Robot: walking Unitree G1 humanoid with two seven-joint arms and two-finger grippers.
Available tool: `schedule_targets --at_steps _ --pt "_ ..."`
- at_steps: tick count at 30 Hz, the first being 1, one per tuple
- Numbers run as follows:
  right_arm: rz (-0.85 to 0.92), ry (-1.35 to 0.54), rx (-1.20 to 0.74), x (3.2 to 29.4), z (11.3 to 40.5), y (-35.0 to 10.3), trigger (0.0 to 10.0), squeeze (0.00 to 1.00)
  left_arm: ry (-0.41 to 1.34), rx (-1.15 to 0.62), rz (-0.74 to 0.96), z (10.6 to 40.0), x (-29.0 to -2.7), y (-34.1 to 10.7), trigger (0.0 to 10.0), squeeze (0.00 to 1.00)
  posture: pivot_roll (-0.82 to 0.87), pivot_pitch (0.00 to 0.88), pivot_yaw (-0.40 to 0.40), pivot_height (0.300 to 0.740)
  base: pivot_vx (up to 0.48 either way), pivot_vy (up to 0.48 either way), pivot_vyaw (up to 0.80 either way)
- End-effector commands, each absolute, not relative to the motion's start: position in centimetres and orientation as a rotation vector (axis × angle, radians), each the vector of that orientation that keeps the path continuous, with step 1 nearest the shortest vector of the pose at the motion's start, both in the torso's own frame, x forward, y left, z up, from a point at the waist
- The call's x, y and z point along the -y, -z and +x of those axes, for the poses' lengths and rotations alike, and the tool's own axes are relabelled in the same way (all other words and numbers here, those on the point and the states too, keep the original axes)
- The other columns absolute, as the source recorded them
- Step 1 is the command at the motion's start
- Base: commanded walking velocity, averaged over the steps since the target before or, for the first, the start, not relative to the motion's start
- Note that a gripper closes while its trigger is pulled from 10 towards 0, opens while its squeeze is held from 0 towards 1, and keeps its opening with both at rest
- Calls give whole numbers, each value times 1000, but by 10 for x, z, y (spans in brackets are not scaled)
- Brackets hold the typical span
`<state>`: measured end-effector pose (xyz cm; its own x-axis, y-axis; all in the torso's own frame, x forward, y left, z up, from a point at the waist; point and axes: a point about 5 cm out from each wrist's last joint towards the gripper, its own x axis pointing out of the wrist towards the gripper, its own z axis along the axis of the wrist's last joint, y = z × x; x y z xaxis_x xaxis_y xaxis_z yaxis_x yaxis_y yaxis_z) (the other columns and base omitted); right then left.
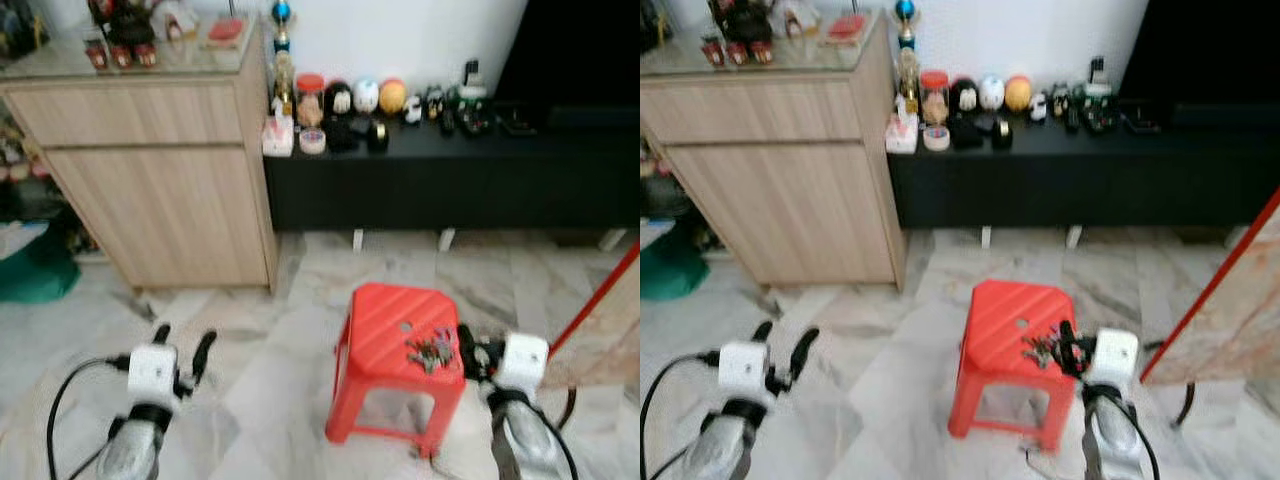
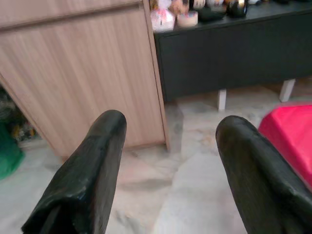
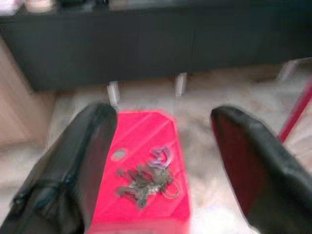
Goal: Hang keys on a hook
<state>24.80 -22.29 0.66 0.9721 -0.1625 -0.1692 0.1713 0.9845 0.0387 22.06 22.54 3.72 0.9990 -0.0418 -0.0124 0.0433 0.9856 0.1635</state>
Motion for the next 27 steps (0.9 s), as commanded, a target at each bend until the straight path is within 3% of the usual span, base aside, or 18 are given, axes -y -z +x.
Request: schedule_targets --at_steps 1,7,15,27 --pt "32 110 -146 215 242 -9 10000 0 53 -16 129 217 -221 -39 10000 0 -1 0 -14 726 0 0 0" --pt "-54 75 -123 210 232 -17 10000 0 165 -27 97 213 -205 -47 10000 0 17 0 -33 726 0 0 0" --pt "-16 144 -117 209 234 -23 10000 0 48 -27 44 218 -210 -55 10000 0 18 0 -25 726 0 0 0" --pt "22 126 -183 212 233 -19 10000 0 14 -45 38 226 -219 -58 10000 0 13 0 -34 726 65 0 0"
